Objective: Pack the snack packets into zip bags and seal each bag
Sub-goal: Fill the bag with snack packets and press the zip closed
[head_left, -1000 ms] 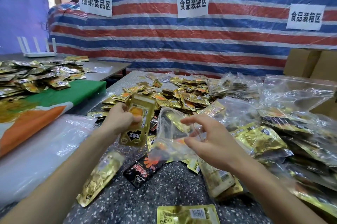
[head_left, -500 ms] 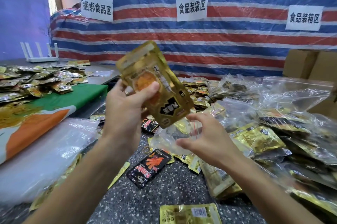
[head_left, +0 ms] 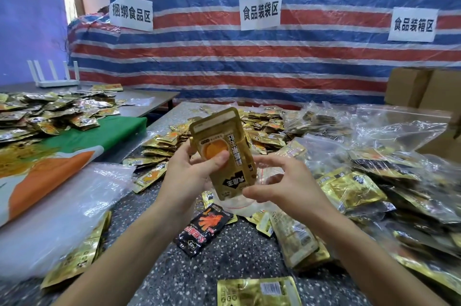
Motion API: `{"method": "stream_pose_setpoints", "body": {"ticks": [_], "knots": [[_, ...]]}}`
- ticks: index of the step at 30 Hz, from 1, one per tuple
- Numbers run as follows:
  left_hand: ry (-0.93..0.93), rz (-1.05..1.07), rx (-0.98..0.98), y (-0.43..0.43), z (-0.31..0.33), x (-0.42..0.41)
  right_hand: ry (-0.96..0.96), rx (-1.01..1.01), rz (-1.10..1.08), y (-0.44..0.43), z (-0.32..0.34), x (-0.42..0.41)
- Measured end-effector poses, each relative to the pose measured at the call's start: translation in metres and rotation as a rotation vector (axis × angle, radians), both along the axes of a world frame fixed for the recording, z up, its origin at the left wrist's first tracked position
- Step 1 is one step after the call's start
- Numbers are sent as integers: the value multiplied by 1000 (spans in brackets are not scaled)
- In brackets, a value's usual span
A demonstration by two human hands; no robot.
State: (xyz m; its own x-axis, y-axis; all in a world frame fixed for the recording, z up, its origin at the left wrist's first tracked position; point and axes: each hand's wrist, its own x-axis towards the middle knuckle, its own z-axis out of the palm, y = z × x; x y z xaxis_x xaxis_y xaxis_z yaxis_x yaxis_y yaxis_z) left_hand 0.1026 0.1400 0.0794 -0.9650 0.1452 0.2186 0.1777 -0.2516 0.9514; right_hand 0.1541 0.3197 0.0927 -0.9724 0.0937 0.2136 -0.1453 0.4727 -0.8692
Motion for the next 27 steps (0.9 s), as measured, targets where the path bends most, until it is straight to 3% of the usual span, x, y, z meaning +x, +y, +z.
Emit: {"method": "stream_pose_setpoints", "body": {"ticks": [4, 8, 13, 19, 24, 27], "knots": [[-7, 5, 3, -5, 5, -5, -40, 1, 74, 3, 2, 3], [128, 57, -76, -12, 10, -12, -101, 32, 176, 9, 6, 5], [404, -5, -375, -19, 14, -12, 62, -71, 115, 12, 10, -2], [113, -200, -375, -18, 22, -18, 181, -170, 106, 10, 7, -4], [-62, -385, -166, -21, 34, -27, 216, -231, 48, 13, 5, -5], [-60, -370, -45, -22, 36, -34, 232, -205, 34, 17, 1, -6]]}}
